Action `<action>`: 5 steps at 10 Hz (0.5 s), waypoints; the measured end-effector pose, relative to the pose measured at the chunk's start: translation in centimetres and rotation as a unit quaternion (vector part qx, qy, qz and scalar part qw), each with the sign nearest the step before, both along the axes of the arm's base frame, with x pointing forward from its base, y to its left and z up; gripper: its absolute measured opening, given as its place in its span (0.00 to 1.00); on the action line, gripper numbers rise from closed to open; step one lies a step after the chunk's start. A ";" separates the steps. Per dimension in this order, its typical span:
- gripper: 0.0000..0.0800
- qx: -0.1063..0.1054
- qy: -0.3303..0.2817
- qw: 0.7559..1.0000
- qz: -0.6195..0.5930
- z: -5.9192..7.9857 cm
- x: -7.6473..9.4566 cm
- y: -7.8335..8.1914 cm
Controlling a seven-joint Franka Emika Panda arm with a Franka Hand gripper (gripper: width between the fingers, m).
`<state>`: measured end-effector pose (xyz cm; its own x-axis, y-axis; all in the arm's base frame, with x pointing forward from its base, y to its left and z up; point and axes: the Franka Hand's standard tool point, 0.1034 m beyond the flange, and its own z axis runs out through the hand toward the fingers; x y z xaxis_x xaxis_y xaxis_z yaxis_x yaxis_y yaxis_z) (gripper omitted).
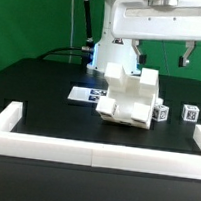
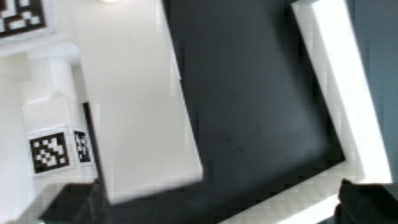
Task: Assemble chair
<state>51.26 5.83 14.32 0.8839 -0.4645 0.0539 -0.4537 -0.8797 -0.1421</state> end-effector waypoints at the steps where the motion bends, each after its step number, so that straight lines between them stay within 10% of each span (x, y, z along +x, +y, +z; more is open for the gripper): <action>1: 0.81 0.007 0.003 1.000 -0.021 0.7 -0.3 1.2; 5: 0.81 0.003 0.010 1.000 -0.027 0.3 -0.7 4.3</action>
Offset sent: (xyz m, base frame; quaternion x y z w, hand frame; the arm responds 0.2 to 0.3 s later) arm 0.0058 0.0167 -0.0083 -0.0193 0.0148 -0.0047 0.9997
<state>50.60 10.15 14.59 0.8580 -0.5125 0.0344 -0.5038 -0.8527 -0.1381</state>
